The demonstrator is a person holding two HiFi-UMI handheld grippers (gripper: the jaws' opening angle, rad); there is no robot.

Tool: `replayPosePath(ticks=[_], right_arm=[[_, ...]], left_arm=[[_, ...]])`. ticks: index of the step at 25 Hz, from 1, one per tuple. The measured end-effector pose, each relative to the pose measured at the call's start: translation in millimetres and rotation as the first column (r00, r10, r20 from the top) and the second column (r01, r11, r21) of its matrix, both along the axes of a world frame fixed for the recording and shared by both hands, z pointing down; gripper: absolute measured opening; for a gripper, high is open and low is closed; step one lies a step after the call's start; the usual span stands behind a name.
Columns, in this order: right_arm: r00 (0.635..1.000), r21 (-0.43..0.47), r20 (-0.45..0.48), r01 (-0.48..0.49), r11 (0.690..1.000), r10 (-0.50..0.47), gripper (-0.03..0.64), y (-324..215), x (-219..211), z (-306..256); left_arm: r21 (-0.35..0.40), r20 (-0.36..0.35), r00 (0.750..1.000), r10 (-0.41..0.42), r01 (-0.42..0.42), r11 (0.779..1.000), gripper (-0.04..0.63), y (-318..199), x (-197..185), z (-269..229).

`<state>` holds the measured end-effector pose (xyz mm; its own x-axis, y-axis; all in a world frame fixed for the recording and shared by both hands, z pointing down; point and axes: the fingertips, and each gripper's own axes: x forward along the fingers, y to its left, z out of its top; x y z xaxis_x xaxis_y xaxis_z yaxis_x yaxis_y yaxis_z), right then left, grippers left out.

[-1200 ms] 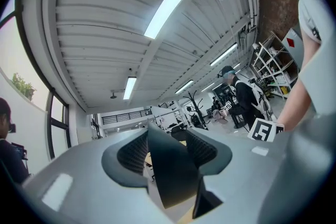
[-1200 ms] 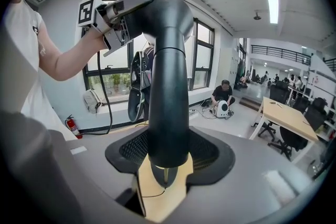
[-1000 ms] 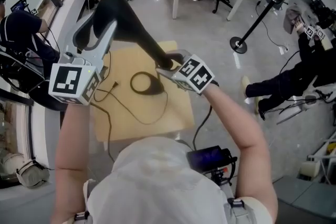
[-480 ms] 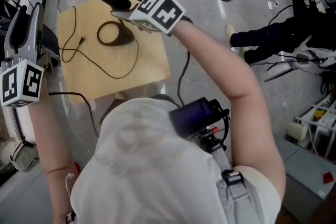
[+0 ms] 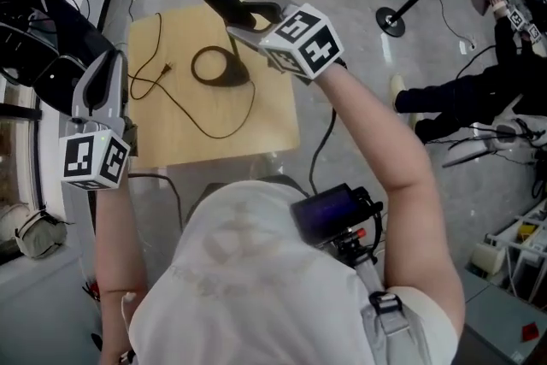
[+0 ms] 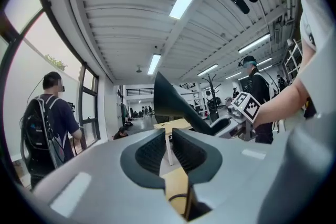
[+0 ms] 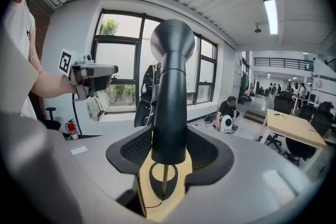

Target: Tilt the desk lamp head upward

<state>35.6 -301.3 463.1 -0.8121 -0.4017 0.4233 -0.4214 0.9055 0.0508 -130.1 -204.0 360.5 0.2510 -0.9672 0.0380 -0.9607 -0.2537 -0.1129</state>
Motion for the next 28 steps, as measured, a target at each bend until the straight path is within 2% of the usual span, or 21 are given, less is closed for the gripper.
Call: replayPosePath(ticks=[5, 9, 11, 16, 18, 20, 24, 28], right_arm=[[0.994, 0.014, 0.063, -0.088, 0.996, 0.087, 0.187, 9.4, 13.6, -8.3], [0.976, 0.002, 0.157, -0.156, 0.988, 0.154, 0.088, 28.3, 35.9, -19.7], [0.962, -0.040, 0.214, -0.163, 0.986, 0.168, 0.054, 46.8, 47.7, -16.8], [0.912, -0.203, 0.369, -0.106, 0.973, 0.177, 0.044, 112.5, 69.8, 11.5], [0.888, -0.243, 0.425, -0.074, 0.967, 0.175, 0.035, 136.2, 75.2, 21.6], [0.883, -0.248, 0.440, -0.055, 0.967, 0.163, 0.015, 157.7, 80.5, 34.0], [0.900, -0.238, 0.415, -0.031, 0.971, 0.131, 0.014, 201.5, 88.0, 58.8], [0.910, -0.228, 0.401, -0.012, 0.974, 0.105, 0.014, 238.2, 96.1, 70.6]], left_arm=[[-0.067, -0.073, 0.997, -0.003, -0.002, 0.998, 0.013, 39.9, -9.9, 41.2], [-0.107, -0.112, 0.993, 0.029, -0.041, 0.993, 0.006, 71.1, -1.5, 68.8], [-0.123, -0.135, 0.990, 0.045, -0.062, 0.991, 0.003, 85.6, 6.5, 79.7], [-0.178, -0.164, 0.983, 0.085, -0.114, 0.977, 0.002, 128.7, 24.5, 114.7], [-0.198, -0.176, 0.981, 0.088, -0.123, 0.973, 0.002, 142.9, 26.5, 128.3], [-0.212, -0.188, 0.978, 0.090, -0.130, 0.968, 0.002, 154.5, 30.7, 138.2], [-0.235, -0.195, 0.974, 0.118, -0.163, 0.958, 0.002, 178.1, 46.7, 149.5], [-0.227, -0.188, 0.970, 0.153, -0.194, 0.954, 0.002, 199.0, 68.5, 153.2]])
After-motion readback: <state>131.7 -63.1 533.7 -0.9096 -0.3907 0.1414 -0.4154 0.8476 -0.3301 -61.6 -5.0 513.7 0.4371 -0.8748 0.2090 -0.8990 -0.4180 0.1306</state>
